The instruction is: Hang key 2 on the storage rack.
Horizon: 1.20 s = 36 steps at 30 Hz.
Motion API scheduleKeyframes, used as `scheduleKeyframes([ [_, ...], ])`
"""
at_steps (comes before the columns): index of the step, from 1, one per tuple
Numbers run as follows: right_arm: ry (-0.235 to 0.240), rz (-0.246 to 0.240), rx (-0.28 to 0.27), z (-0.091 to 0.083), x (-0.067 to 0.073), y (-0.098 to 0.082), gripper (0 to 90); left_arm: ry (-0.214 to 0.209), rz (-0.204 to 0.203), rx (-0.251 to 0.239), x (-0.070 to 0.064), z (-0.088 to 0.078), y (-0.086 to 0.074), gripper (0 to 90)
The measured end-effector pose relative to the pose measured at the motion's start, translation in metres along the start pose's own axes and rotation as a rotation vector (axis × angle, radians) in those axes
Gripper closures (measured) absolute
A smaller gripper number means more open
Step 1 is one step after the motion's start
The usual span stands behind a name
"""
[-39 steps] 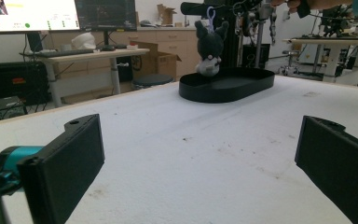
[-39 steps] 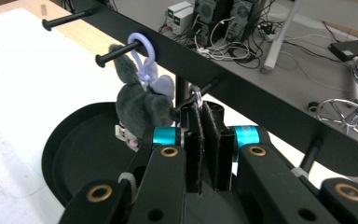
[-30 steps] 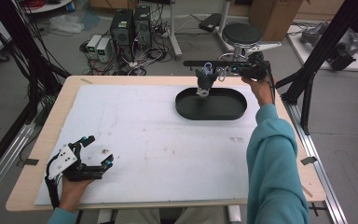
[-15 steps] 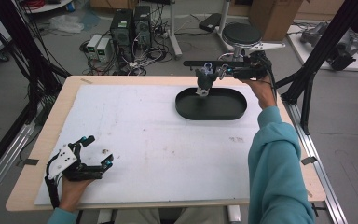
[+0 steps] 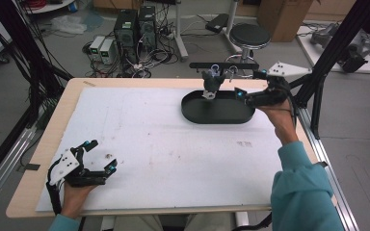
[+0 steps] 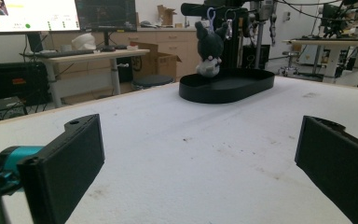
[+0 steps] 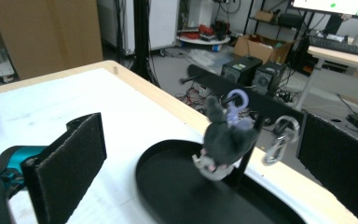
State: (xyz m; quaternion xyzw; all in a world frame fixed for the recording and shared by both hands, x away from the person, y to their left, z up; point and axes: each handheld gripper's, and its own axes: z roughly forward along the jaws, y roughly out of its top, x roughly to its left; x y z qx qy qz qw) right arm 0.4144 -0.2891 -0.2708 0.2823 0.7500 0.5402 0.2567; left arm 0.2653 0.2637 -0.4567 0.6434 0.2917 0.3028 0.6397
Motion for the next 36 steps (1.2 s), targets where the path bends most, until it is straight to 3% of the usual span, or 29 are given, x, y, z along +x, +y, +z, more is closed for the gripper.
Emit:
scheduleKeyframes([
  [4, 0.000, -0.005, -0.035, -0.021, 0.021, -0.018, 0.7, 0.002, -0.001, -0.001, 0.000, 0.000, 0.000, 1.7],
  [9, -0.006, 0.018, -0.120, -0.040, 0.044, -0.050, 0.7, 0.002, -0.002, -0.001, 0.000, 0.000, 0.000, 1.7],
  [14, -0.051, 0.013, -0.217, -0.050, 0.065, -0.086, 0.6, 0.002, -0.001, 0.000, 0.001, 0.000, 0.000, 1.7],
  [19, -0.065, 0.027, -0.248, -0.054, 0.083, -0.116, 0.6, 0.002, 0.000, 0.000, 0.001, 0.000, 0.000, 1.7],
  [30, -0.128, 0.062, -0.274, -0.051, 0.093, -0.175, 0.7, 0.004, 0.002, -0.005, 0.000, -0.001, 0.000, 1.7],
  [36, -0.134, 0.103, -0.239, -0.048, 0.093, -0.198, 0.7, 0.005, 0.001, -0.009, 0.000, 0.000, 0.000, 1.7],
])
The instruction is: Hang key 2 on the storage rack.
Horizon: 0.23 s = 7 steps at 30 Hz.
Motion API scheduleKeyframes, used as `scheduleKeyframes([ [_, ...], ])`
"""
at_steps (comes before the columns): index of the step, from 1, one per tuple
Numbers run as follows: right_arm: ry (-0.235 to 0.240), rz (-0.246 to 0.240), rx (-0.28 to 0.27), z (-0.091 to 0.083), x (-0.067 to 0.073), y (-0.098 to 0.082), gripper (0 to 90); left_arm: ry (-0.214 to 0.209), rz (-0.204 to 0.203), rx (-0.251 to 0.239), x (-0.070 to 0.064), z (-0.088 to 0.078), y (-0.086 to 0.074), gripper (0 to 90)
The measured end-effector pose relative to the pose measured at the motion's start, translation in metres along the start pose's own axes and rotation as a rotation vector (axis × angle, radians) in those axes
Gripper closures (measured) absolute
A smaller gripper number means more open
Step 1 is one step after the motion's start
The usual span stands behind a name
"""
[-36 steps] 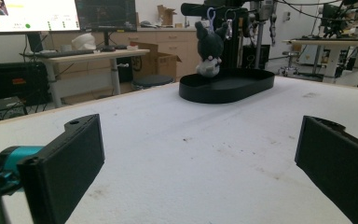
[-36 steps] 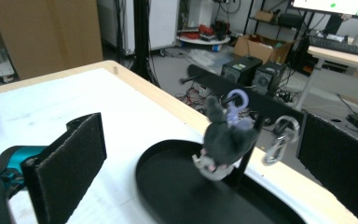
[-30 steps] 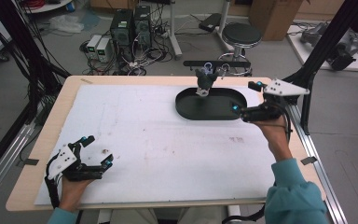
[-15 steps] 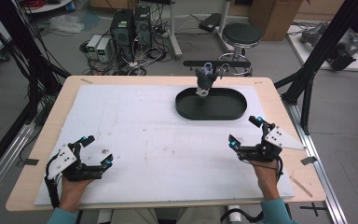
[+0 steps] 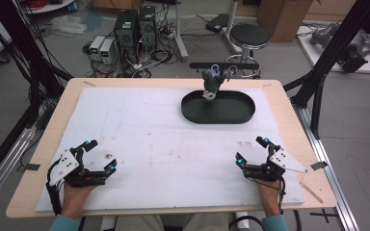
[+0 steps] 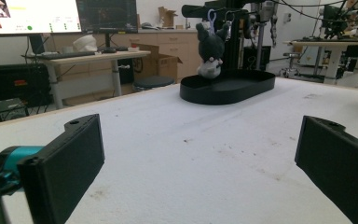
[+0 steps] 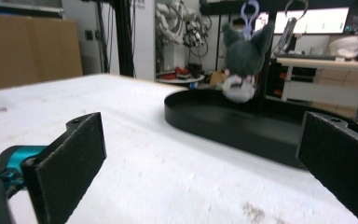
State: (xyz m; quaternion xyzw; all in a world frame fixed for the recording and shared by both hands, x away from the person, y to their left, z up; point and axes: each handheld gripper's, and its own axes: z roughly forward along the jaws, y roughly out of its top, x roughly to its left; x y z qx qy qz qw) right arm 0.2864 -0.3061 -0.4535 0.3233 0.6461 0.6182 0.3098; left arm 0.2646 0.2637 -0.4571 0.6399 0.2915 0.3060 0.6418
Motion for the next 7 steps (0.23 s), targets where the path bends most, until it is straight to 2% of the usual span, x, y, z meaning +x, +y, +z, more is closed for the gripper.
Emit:
scheduleKeyframes([
  [7, 0.000, -0.005, 0.004, 0.0017, 0.0018, -0.0023, 0.7, 0.004, 0.007, 0.000, -0.0001, -0.0006, 0.0001, 1.7],
])
